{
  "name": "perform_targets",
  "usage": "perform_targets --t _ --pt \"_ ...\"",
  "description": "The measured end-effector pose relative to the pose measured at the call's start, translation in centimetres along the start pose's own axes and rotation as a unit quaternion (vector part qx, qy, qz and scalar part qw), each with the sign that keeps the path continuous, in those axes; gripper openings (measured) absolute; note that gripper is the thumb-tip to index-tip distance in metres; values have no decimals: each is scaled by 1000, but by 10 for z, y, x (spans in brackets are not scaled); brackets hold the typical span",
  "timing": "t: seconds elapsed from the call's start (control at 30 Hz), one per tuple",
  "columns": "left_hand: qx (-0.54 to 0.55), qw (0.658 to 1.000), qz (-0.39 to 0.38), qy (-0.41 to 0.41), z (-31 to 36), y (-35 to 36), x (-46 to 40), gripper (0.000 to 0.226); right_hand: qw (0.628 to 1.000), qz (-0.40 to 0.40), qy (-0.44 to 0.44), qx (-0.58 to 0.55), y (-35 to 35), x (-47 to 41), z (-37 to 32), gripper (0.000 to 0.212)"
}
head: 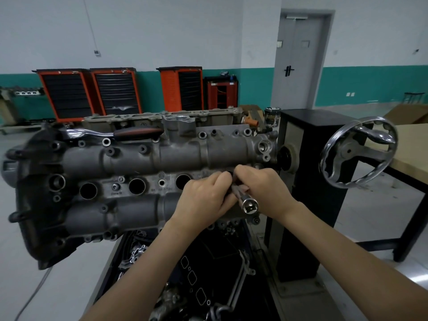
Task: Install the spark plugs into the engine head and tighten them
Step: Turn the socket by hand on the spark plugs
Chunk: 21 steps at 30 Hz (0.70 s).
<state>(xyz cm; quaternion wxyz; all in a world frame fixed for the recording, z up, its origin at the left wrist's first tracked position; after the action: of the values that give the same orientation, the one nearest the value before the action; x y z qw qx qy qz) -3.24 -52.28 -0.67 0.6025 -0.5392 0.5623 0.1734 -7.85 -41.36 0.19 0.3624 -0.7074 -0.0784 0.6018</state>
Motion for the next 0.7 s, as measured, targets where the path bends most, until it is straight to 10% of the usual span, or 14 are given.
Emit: perform_targets --t 0.7 --pt "23 999 -25 -16 1 0 0 28 999 -4 22 26 2 -1 1 26"
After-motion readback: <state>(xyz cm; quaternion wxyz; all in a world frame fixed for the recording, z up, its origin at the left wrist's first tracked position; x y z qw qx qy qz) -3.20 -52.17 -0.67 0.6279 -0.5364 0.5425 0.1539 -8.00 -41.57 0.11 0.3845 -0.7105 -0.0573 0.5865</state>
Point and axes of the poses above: each hand's wrist, its own x-axis away from the middle knuckle, its own y-axis out of the palm, z = x × y, the point moved 4 cm from there along -x, towards the middle knuckle, and after that the axes turned 6 degrees about y, right-handed, at the moved point
